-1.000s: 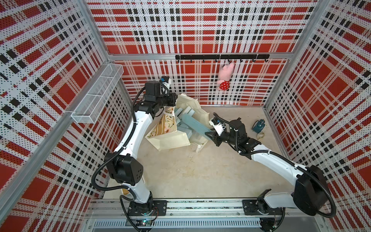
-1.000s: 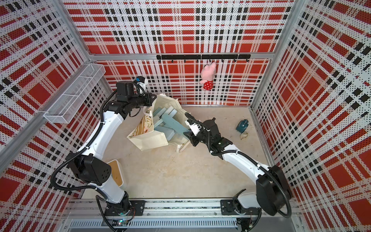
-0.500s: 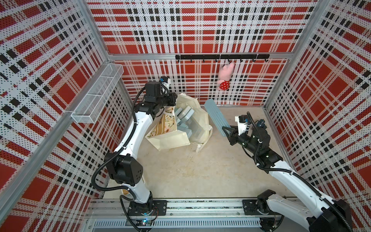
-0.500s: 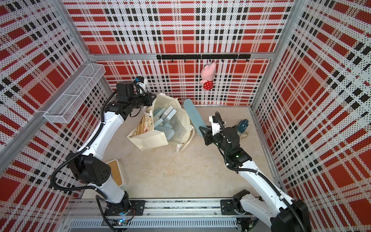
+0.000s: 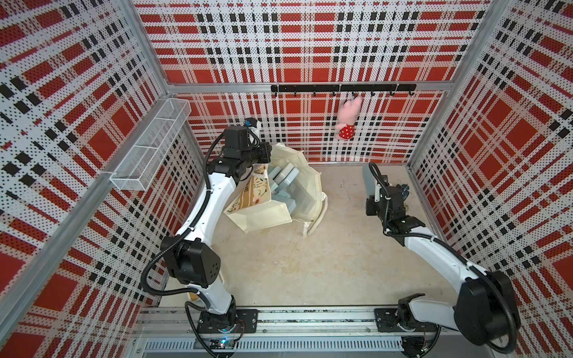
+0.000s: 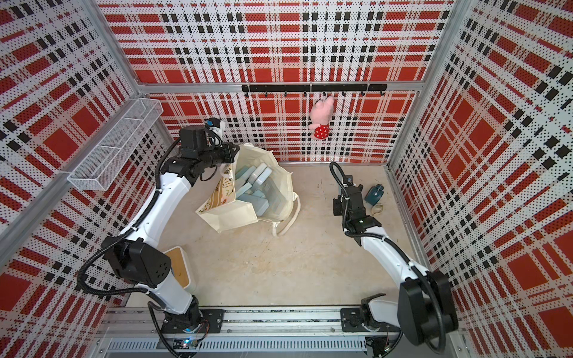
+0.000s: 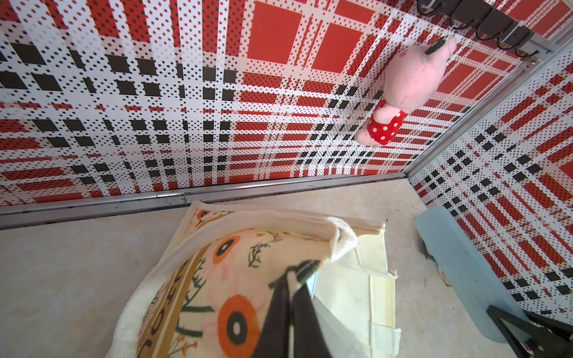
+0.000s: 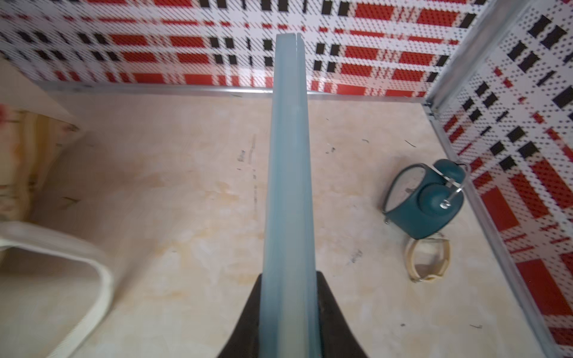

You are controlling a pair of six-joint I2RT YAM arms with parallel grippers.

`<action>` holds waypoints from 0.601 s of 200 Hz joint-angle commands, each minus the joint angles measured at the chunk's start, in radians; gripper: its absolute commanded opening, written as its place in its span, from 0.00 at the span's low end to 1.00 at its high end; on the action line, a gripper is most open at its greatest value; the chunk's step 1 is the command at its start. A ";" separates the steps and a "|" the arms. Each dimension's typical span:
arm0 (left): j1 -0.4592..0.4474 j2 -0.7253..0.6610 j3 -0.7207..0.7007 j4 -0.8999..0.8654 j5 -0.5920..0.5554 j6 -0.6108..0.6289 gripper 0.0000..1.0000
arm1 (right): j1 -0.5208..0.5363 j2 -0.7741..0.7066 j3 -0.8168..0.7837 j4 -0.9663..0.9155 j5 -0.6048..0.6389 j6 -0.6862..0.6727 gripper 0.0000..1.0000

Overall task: Take out the pencil case from the canvas bag
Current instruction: Place the pencil case at the center of the board.

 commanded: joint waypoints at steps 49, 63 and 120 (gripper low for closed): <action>0.015 -0.035 0.063 0.014 -0.014 0.003 0.00 | -0.031 0.350 0.179 0.104 0.241 -0.303 0.03; 0.018 -0.038 0.068 0.006 -0.015 0.005 0.00 | -0.031 0.386 0.180 0.148 0.257 -0.360 0.04; 0.022 -0.041 0.084 -0.011 -0.015 0.011 0.00 | -0.031 0.459 0.128 0.269 0.281 -0.591 0.05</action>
